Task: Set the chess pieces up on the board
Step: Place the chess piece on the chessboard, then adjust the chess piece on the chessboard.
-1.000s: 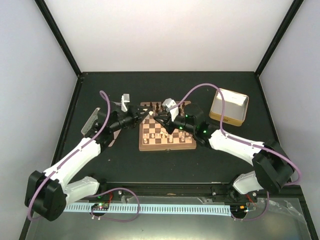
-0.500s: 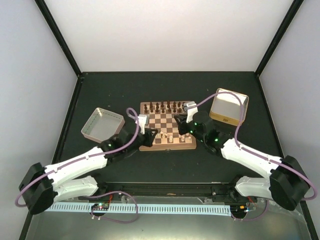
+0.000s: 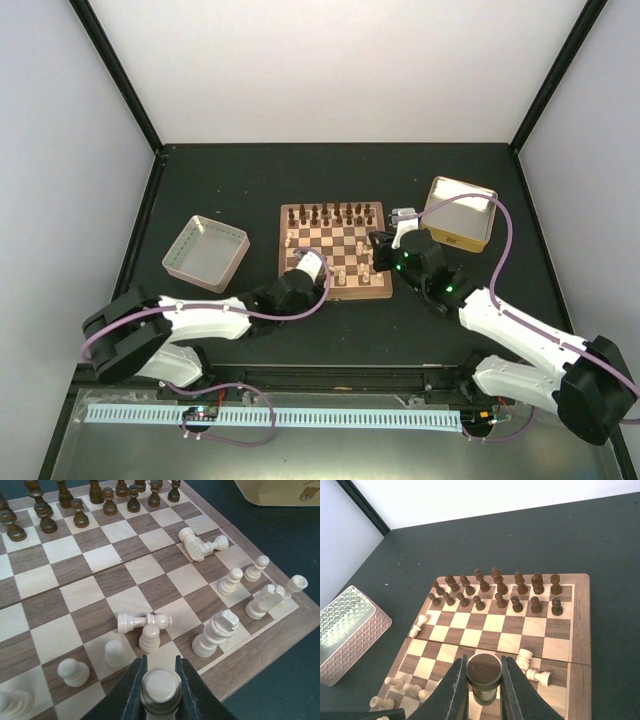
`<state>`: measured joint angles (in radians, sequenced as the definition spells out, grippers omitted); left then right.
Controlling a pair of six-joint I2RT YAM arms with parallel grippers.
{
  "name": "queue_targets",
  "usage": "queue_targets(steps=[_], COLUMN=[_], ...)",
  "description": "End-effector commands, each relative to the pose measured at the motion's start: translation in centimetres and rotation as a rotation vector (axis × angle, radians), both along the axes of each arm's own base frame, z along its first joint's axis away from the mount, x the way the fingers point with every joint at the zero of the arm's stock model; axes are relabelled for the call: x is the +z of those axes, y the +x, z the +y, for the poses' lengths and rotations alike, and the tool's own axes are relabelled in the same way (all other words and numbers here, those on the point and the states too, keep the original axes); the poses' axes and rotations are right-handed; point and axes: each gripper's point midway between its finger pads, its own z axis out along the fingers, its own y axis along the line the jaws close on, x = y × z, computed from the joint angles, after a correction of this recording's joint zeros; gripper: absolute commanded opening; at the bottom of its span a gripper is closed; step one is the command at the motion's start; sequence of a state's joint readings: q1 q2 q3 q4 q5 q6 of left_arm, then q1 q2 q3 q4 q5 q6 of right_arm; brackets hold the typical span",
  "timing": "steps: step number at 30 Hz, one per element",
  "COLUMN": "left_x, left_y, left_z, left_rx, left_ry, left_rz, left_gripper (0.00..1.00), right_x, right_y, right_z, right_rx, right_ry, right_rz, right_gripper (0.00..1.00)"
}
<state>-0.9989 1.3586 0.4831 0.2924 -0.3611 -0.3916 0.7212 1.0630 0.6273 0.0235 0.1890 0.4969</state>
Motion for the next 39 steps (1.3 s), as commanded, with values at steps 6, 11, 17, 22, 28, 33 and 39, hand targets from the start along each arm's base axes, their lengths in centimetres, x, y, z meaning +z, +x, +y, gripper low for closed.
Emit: queue_targets(steps=[6, 11, 17, 22, 28, 33, 39], left_x=[-0.8, -1.5, -1.3, -0.6, 2.5, 4.7, 5.0], left_y=[0.9, 0.8, 0.2, -0.1, -0.1, -1.5, -3.2], left_z=[-1.9, -2.1, -2.3, -2.1, -1.5, -0.9, 0.4], left_rx=[-0.035, -0.05, -0.083, -0.09, -0.036, -0.031, -0.019], left_ry=[-0.025, -0.013, -0.024, -0.028, -0.042, -0.029, 0.021], left_rz=[-0.079, -0.077, -0.073, -0.065, -0.007, 0.123, 0.33], left_gripper=[0.09, 0.11, 0.28, 0.34, 0.42, 0.53, 0.59], right_x=[-0.5, -0.5, -0.2, 0.0, 0.9, 1.8, 1.7], right_y=[0.4, 0.5, 0.7, 0.8, 0.8, 0.6, 0.7], right_z=[-0.3, -0.3, -0.2, -0.2, 0.0, -0.3, -2.2], right_rx=[-0.027, -0.024, -0.025, -0.024, -0.015, -0.022, -0.116], right_ry=[0.0, -0.014, -0.015, -0.011, 0.002, 0.019, 0.004], right_rz=[0.015, 0.016, 0.011, 0.006, 0.001, -0.009, 0.019], right_gripper=[0.1, 0.1, 0.1, 0.11, 0.11, 0.11, 0.11])
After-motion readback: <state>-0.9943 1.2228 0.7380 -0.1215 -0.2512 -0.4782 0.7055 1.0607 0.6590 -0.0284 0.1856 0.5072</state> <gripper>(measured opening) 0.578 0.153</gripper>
